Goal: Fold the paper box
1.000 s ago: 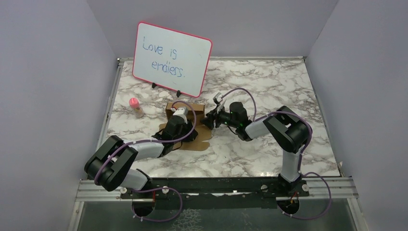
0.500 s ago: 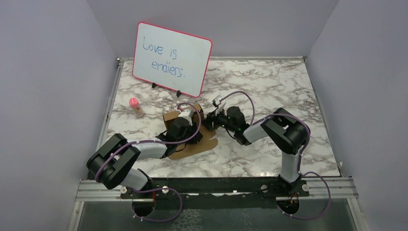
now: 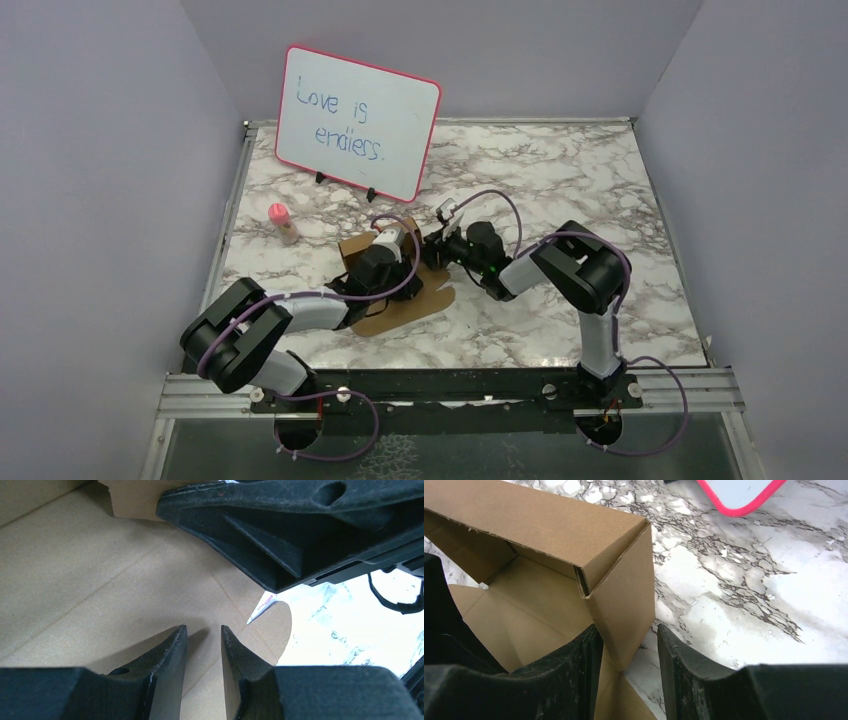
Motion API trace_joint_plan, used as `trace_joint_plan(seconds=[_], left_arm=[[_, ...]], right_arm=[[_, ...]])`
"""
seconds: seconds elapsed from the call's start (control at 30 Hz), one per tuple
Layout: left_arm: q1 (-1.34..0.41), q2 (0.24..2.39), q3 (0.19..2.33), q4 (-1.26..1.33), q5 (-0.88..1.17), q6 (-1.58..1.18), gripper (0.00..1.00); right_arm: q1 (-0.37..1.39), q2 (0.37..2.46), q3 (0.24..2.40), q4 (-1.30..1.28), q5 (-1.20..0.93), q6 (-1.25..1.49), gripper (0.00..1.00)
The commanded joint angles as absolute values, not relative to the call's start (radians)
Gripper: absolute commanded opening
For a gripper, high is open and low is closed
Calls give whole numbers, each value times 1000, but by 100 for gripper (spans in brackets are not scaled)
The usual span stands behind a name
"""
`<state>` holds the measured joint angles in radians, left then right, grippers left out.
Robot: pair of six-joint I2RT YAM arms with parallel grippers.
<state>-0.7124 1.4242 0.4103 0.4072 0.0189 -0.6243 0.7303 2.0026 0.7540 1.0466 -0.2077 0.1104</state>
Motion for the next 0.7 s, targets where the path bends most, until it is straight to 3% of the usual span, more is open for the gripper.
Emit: trace_joint_plan(seconds=[0.0,0.2,0.4,0.67], left_arm=[[-729,1400,403,357,65,-614,32],[-728,1293,436,291,68,-610,39],[-727,1159,523,142,65,-575,54],[-695,1086,723,-116,11,-489,57]], right_arm=[[746,2034,763,1113,-210,71,47],[750,2048,742,1145,-197,47,46],[752,2054,738,1160,-190,33,45],[752,2062,753,1170,-217,13,45]])
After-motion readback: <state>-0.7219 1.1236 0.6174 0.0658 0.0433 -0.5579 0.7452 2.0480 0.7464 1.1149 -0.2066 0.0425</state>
